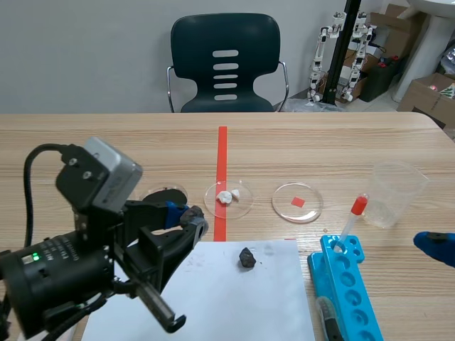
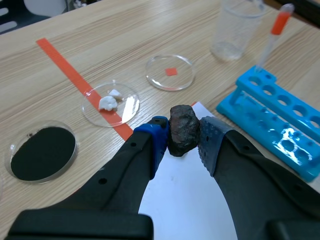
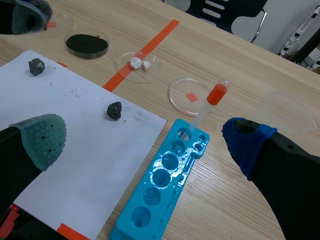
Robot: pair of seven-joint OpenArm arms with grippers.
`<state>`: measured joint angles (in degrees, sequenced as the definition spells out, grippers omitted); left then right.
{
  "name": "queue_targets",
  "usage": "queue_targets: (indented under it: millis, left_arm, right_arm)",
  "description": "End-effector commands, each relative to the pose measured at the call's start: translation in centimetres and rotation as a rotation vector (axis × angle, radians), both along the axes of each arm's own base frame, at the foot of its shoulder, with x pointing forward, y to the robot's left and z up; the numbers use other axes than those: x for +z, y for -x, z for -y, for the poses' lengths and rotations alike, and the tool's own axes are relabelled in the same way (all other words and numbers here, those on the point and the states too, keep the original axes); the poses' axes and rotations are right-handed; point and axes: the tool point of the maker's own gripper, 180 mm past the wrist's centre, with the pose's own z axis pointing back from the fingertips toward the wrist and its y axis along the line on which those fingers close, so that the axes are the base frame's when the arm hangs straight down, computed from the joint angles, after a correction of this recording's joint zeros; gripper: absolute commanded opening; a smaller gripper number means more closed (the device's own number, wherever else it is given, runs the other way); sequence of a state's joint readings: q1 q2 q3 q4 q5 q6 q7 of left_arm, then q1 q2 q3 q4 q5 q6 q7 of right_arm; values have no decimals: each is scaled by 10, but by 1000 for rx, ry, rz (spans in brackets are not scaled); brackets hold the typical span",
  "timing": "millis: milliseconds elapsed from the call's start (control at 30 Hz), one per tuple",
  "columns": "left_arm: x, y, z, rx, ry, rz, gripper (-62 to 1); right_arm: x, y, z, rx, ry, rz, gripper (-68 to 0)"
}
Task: Put the middle mineral back
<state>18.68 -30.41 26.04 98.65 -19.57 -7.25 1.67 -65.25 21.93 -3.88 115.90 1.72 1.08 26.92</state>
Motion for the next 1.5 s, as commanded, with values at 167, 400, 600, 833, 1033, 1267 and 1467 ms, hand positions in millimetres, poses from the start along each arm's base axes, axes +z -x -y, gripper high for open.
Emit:
queue_targets:
  millis: [167,400,600,833,1033,1267,1467]
  left_arm:
    - [-20,-44,2,148,-72,-98,-538]
    - [-58,-65,5,194,-193,-284,-538]
    - [-84,-74,-5,293,-279,-437,-538]
    - [-110,-72,-10,319,-351,-578,-538]
    - [-122,-67,-16,374,-383,-671,-539]
    - [-133,-62,-21,414,-404,-717,-539]
    - [-137,-59,-22,426,-411,-743,-533]
  right_arm:
    - [12,-6,-3,10,-13,43,4]
    - [12,-6,-3,10,-13,43,4]
    - [12,-6,-3,10,-13,43,4]
    - [12,-6,-3,10,-13,43,4]
    - [12,-6,-3,10,-13,43,4]
    - [12,-6,-3,10,-13,43,4]
    - [12,-6,-3,10,-13,43,4]
